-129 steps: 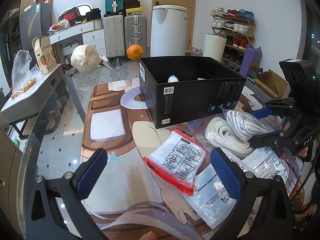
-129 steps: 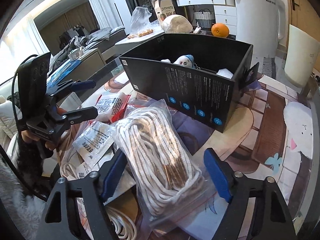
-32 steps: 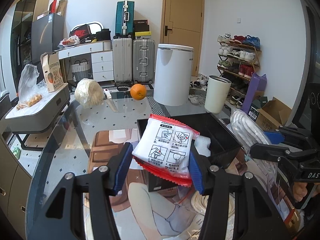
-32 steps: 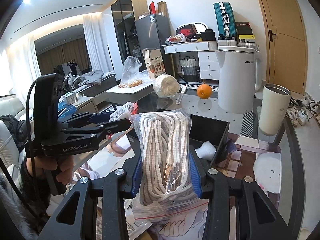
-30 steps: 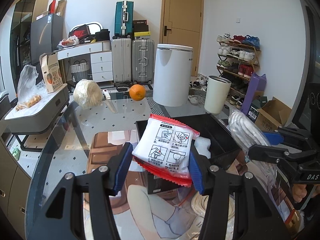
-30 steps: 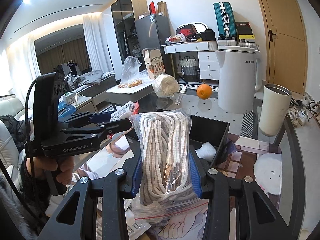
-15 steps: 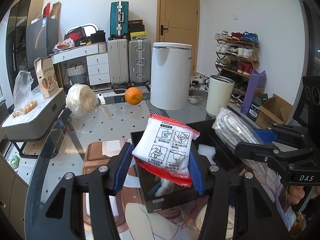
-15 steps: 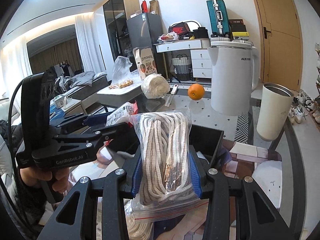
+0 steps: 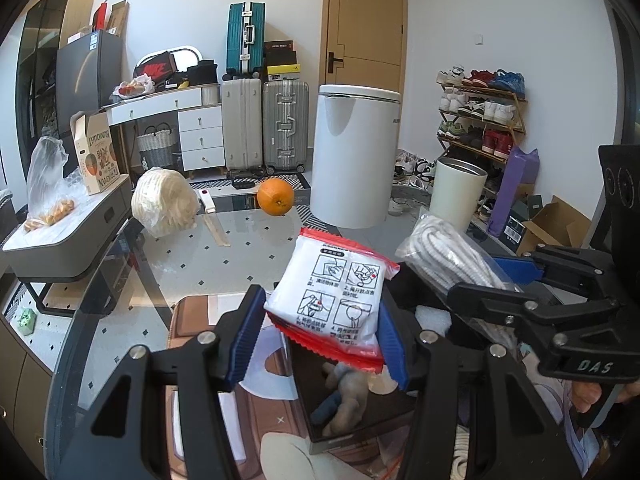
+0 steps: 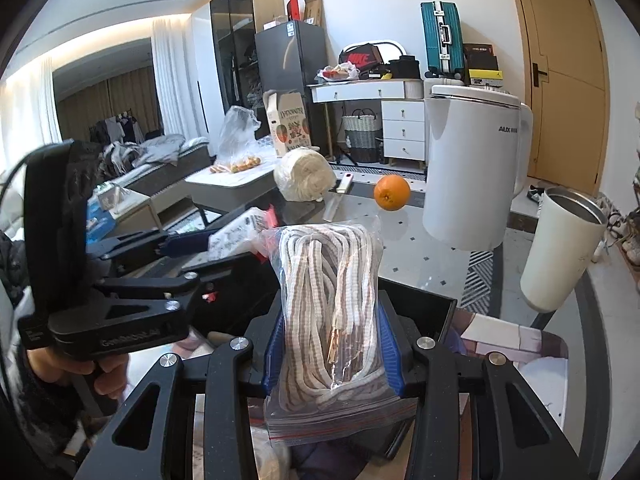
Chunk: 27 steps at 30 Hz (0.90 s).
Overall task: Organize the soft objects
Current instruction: 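Carry the snack packet with the left tool while the right carries the rope bag to the box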
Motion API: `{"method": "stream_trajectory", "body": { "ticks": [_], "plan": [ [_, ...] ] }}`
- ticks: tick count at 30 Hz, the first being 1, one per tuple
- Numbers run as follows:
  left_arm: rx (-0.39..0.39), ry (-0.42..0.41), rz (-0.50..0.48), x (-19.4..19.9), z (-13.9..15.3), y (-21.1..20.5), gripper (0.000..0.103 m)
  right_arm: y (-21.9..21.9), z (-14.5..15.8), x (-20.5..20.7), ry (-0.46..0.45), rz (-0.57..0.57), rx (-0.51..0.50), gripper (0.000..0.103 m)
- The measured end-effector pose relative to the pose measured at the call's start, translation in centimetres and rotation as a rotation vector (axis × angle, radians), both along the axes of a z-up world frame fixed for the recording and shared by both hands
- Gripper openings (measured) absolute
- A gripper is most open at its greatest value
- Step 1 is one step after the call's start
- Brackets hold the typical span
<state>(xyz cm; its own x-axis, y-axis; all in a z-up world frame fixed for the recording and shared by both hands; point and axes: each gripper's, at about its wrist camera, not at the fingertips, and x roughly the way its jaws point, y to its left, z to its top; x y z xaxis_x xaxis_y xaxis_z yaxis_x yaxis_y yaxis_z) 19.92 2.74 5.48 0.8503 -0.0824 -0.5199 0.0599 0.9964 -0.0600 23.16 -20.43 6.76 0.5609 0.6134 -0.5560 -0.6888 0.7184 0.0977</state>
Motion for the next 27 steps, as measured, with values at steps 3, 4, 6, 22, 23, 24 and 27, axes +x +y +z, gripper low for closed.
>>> {"method": "stream_trajectory", "body": {
  "ticks": [3,4,6,22,23,24,27],
  "plan": [
    [0.006,0.006,-0.004,0.2,-0.4,-0.2,0.053,0.4,-0.7,0.6,0.007,-0.004,-0.018,0.041],
    [0.012,0.009,-0.002,0.3,-0.5,-0.2,0.053,0.5,-0.9,0.6,0.002,-0.007,-0.028,0.041],
    [0.014,0.014,-0.004,0.5,-0.7,-0.3,0.053,0.7,-1.1,0.8,0.001,-0.006,-0.034,0.041],
    [-0.006,-0.004,0.023,-0.2,-0.3,0.6,0.053,1.8,-1.9,1.7,-0.033,0.018,-0.116,0.041],
    [-0.006,-0.007,0.025,-0.2,-0.3,0.7,0.053,2.0,-2.0,1.7,-0.034,0.026,-0.128,0.041],
    [-0.007,-0.010,0.029,-0.3,-0.2,0.8,0.053,2.3,-2.1,1.8,-0.039,0.033,-0.137,0.041],
    [-0.013,-0.009,0.027,-0.4,-0.2,1.0,0.054,3.1,-2.4,1.9,-0.051,0.053,-0.169,0.041]
  ]
}}
